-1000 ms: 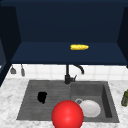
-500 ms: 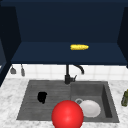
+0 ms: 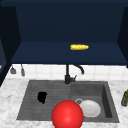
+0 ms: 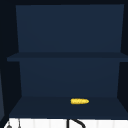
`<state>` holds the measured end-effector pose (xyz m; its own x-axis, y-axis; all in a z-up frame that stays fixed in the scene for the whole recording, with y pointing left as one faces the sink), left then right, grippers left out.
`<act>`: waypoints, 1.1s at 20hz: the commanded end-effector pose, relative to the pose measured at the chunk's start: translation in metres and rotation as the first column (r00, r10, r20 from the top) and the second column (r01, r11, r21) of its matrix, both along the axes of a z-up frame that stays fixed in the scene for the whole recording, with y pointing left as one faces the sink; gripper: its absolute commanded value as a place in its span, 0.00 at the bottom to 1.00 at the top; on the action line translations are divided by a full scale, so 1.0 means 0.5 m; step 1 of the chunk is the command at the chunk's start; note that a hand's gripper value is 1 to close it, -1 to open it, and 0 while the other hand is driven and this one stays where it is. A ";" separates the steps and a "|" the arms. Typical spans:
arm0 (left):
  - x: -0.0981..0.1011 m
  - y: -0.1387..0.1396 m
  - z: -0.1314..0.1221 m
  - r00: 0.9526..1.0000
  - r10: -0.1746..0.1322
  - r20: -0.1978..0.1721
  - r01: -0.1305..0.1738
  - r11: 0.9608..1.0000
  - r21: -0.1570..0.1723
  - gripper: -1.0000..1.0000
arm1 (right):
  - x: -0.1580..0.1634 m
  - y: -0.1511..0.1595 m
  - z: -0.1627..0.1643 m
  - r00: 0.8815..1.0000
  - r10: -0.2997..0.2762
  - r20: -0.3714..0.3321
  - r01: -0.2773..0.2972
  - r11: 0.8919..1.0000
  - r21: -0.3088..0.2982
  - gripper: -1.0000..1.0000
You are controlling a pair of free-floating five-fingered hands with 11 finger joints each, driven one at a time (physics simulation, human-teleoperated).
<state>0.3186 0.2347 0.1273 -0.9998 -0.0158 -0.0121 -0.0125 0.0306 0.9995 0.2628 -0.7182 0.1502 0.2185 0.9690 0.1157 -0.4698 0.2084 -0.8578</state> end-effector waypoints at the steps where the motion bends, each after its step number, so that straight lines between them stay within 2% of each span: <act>1: 0.000 0.000 0.000 1.000 0.000 0.000 0.000 1.000 0.000 0.50 | 0.012 0.025 -0.003 0.998 -0.022 -0.066 0.014 0.994 -0.107 0.00; 6: 0.000 0.000 0.000 1.000 0.000 0.000 0.000 1.000 0.000 0.50 | 0.013 0.067 -0.010 0.997 -0.055 -0.060 0.040 0.972 -0.231 0.00; 12: 0.000 0.000 0.000 1.000 0.000 0.000 0.000 1.000 0.000 0.50 | 0.027 0.117 -0.041 0.989 -0.097 -0.113 0.059 0.953 -0.298 0.00; 17: 0.000 0.000 0.000 1.000 0.000 0.000 0.000 1.000 0.000 0.50 | 0.058 0.127 -0.074 0.976 -0.101 -0.191 0.040 0.953 -0.300 0.00; 20: 0.000 0.000 0.000 1.000 0.000 0.000 0.000 1.000 0.000 0.50 | 0.079 0.107 -0.097 0.965 -0.082 -0.249 0.016 0.967 -0.255 0.00; 22: 0.000 0.000 0.000 1.000 0.000 0.000 0.000 1.000 0.000 0.50 | 0.095 0.093 -0.103 0.967 -0.076 -0.242 0.013 0.968 -0.252 0.00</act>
<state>0.3186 0.2347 0.1273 -0.9998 -0.0158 -0.0121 -0.0125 0.0306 0.9995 0.3009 -0.6599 0.1116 0.2797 0.9474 -0.1555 -0.5986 0.0454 -0.7998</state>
